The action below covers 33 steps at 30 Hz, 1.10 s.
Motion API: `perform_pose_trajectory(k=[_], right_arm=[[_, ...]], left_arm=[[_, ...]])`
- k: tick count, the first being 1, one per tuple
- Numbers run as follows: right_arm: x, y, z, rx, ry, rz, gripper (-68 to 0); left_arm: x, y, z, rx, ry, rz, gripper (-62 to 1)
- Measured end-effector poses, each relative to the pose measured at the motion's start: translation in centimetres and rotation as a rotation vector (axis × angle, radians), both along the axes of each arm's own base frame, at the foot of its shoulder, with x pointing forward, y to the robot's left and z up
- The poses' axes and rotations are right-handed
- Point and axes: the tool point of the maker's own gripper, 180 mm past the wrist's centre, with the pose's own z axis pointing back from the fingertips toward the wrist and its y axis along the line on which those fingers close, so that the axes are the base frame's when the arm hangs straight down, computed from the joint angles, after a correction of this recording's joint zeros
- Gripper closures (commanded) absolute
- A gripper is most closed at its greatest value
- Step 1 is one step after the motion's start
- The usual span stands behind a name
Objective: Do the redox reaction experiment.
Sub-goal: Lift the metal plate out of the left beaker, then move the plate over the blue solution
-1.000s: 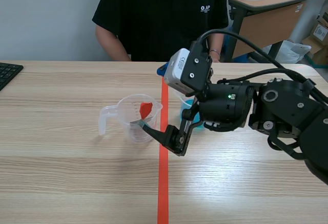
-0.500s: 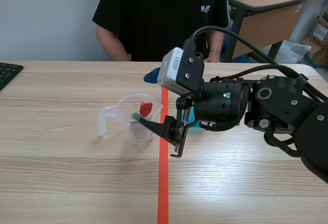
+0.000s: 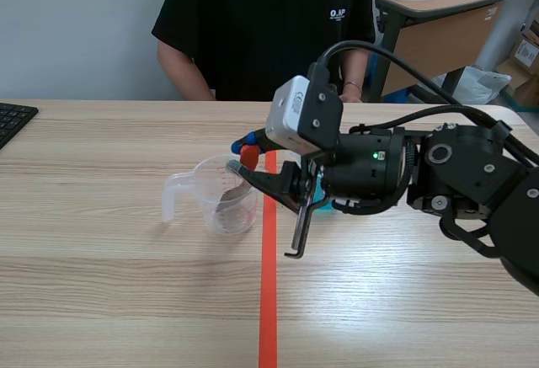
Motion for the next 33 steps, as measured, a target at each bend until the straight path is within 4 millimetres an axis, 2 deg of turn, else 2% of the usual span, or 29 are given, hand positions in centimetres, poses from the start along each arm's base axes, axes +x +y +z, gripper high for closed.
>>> perform_pose_trajectory(k=[1,3,12,16,19,22,26,29,33], right_arm=[[0.0,0.0,0.0,0.000,0.000,0.001,-5.0],[0.0,0.0,0.0,0.000,0.000,0.000,-1.5],[-0.4,0.2,0.9,0.050,-0.014,0.025,-1.6],[-0.5,0.3,1.3,0.066,-0.019,0.032,-1.6],[-0.4,0.3,1.4,0.064,-0.022,0.035,-1.6],[-0.2,0.3,1.7,0.064,-0.029,0.040,-1.6],[-0.5,0.6,2.6,0.089,-0.001,0.055,-1.6],[-0.6,1.0,3.0,0.083,0.025,0.063,-1.6],[0.2,1.2,4.2,0.090,0.040,0.044,-1.6]], left_arm=[[0.0,-0.1,0.0,-0.007,0.000,-0.003,-62.3],[0.0,-0.5,0.1,-0.028,-0.001,-0.012,-54.0],[0.0,-0.6,0.1,-0.034,-0.003,-0.014,-25.3],[0.0,-0.6,0.1,-0.031,-0.003,-0.012,-16.1],[0.0,-0.5,0.1,-0.024,-0.002,-0.010,-12.6],[0.0,-0.5,0.1,-0.024,-0.002,-0.010,-11.9],[0.0,-0.3,0.1,-0.018,-0.001,-0.008,-3.0],[0.0,0.0,0.0,-0.001,0.000,-0.001,-3.1],[0.0,0.1,0.0,0.008,0.001,0.002,-3.1]])
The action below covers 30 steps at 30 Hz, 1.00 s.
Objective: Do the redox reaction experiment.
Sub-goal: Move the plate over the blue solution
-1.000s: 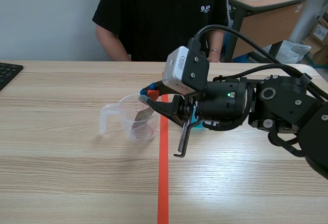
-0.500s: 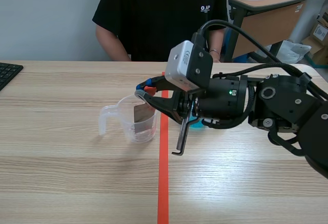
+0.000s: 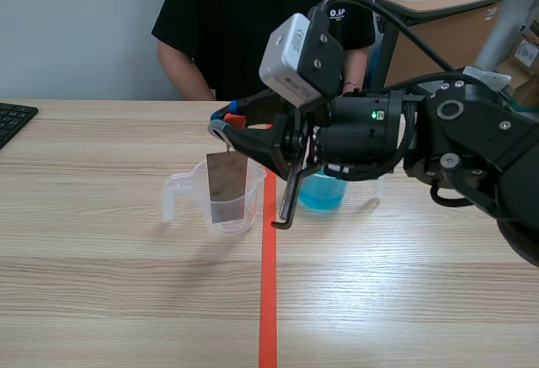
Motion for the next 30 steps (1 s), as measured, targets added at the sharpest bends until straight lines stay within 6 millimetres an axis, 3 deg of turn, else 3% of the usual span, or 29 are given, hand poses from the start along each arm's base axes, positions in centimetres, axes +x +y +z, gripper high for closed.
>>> perform_pose_trajectory(k=[14,24,30], right_arm=[[2.0,0.1,4.3,0.019,0.058,-0.020,-1.6],[4.5,-3.1,9.8,0.062,0.006,-0.155,-1.5],[5.1,-6.1,11.7,0.064,0.007,-0.213,-1.5]], left_arm=[[0.0,0.3,-0.1,0.018,0.001,0.007,-3.1],[0.0,0.3,0.0,0.018,0.001,0.007,-3.1],[0.0,0.3,0.0,0.018,0.000,0.007,-3.1]])
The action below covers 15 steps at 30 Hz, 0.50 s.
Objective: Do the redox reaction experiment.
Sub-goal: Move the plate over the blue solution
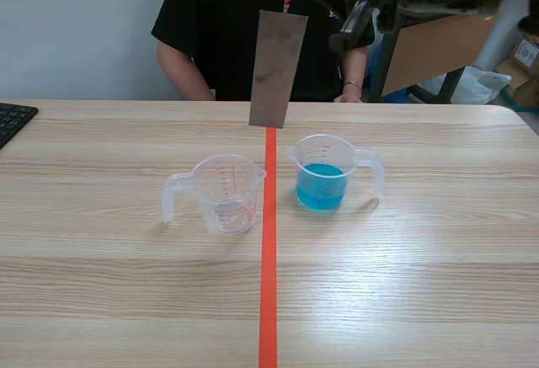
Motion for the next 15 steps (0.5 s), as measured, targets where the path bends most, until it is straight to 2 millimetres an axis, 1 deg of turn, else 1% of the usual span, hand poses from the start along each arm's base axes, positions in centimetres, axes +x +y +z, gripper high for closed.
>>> perform_pose_trajectory(k=[4,9,12,15], right_arm=[[0.4,-2.1,0.2,-0.022,0.025,-0.032,-1.5],[0.7,-4.0,0.0,-0.076,0.025,-0.065,-1.5],[0.8,-4.6,-0.2,-0.101,0.025,-0.075,-1.5],[0.8,-4.7,-0.2,-0.099,0.028,-0.076,-1.5]], left_arm=[[0.0,0.0,0.0,0.000,0.000,0.000,-3.1],[-0.2,0.0,-0.1,-0.001,0.012,-0.002,-3.1],[-0.9,-0.1,-0.5,-0.001,0.057,-0.009,-3.1],[-1.3,-0.1,-0.7,-0.002,0.082,-0.012,-3.1]])
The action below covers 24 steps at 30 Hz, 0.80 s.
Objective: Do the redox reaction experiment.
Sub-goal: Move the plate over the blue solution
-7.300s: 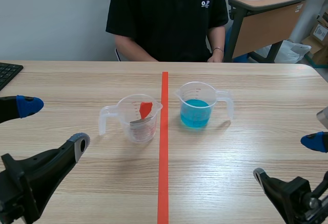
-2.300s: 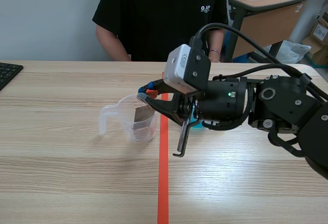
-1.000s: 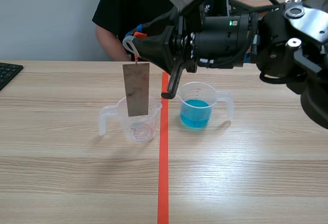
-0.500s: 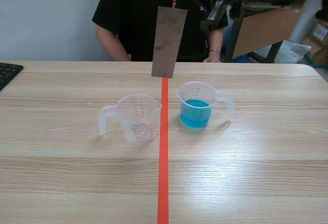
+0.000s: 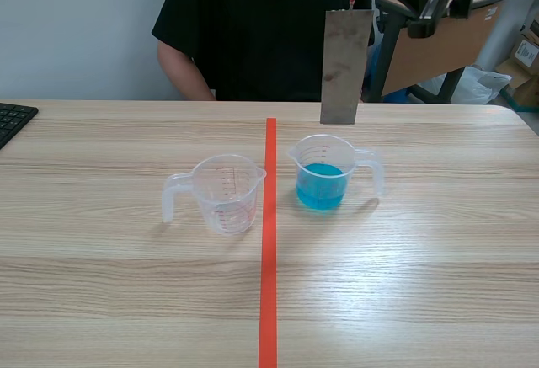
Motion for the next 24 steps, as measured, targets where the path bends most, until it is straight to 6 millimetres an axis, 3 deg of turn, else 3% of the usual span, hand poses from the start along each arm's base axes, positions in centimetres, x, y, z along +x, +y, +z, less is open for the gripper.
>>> perform_pose_trajectory(k=[15,24], right_arm=[[1.5,-1.7,-1.5,0.035,0.054,-0.051,-1.6],[1.6,-1.3,-1.4,0.077,0.059,-0.045,-1.6]], left_arm=[[-0.1,0.0,0.0,0.004,0.004,-0.011,-3.1],[0.5,0.0,0.3,0.032,-0.039,-0.080,-3.2]])
